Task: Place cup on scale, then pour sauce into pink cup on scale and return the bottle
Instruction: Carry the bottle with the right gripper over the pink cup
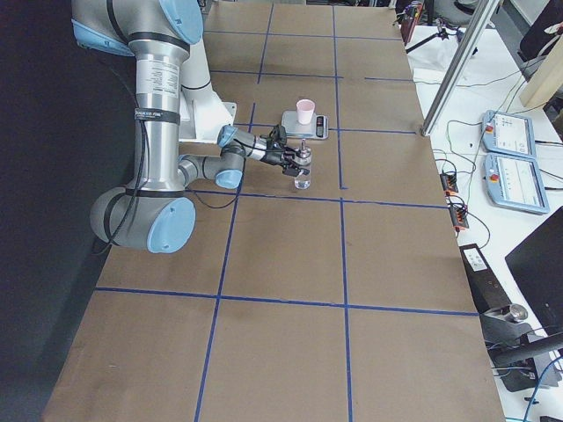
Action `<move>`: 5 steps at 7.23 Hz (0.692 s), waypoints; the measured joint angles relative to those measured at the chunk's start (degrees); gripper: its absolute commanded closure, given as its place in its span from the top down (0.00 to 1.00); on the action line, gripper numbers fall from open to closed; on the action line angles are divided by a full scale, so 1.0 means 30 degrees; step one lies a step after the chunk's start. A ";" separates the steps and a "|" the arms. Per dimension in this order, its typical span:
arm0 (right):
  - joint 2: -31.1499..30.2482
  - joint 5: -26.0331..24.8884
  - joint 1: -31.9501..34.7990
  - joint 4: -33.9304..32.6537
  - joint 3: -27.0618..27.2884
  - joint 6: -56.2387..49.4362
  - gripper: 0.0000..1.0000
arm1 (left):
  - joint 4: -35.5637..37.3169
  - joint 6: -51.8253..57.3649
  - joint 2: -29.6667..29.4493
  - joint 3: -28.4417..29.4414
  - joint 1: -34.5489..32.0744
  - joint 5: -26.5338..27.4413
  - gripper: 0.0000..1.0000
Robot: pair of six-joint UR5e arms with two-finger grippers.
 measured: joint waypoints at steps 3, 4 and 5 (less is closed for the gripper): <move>0.1025 0.0056 0.0410 -0.0033 0.0611 -0.0683 0.00 | -0.0019 0.0000 -0.0001 0.0068 0.0000 0.0000 1.00; 0.1195 0.0139 0.0638 -0.0108 0.0573 -0.0962 0.00 | -0.0026 0.0000 0.0000 0.0096 0.0000 0.0001 1.00; 0.1341 0.0360 0.0882 -0.0313 0.0494 -0.1547 0.00 | -0.0028 0.0000 -0.0001 0.0107 0.0000 0.0001 1.00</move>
